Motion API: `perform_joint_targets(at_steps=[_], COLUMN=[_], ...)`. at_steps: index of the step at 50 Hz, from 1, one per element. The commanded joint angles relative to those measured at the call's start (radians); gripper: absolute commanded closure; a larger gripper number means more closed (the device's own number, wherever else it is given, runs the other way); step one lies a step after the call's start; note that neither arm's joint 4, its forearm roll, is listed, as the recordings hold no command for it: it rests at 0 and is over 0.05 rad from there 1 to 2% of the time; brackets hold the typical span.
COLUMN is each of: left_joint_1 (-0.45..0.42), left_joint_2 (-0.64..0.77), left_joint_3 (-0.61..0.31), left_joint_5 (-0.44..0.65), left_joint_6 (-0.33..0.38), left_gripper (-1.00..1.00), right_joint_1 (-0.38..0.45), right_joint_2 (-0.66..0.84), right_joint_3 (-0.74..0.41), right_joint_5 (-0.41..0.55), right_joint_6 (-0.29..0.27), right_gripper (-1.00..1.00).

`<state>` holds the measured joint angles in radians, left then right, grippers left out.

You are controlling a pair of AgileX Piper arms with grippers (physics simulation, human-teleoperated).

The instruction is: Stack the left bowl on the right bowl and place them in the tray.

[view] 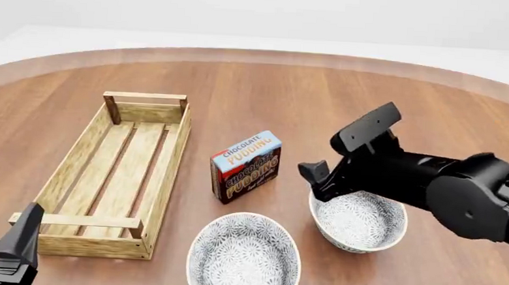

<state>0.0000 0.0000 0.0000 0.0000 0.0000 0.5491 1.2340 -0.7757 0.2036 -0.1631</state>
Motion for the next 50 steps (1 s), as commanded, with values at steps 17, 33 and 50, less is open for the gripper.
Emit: perform_joint_targets(at_steps=[17, 33, 50], left_joint_1=[0.000, 0.000, 0.000], left_joint_2=[0.000, 0.000, 0.000], left_joint_3=[0.000, 0.000, 0.000], left_joint_5=[0.000, 0.000, 0.000], left_joint_6=[0.000, 0.000, 0.000], left_gripper=[-1.00, -1.00, -1.00], right_joint_1=[0.131, 0.202, 0.223], right_joint_2=[0.260, 0.375, 0.430], right_joint_3=[-0.101, -0.102, -0.077], right_joint_5=[0.026, 0.001, -0.039], right_joint_6=[0.015, 0.040, 0.066], right_gripper=[-1.00, -1.00, -1.00])
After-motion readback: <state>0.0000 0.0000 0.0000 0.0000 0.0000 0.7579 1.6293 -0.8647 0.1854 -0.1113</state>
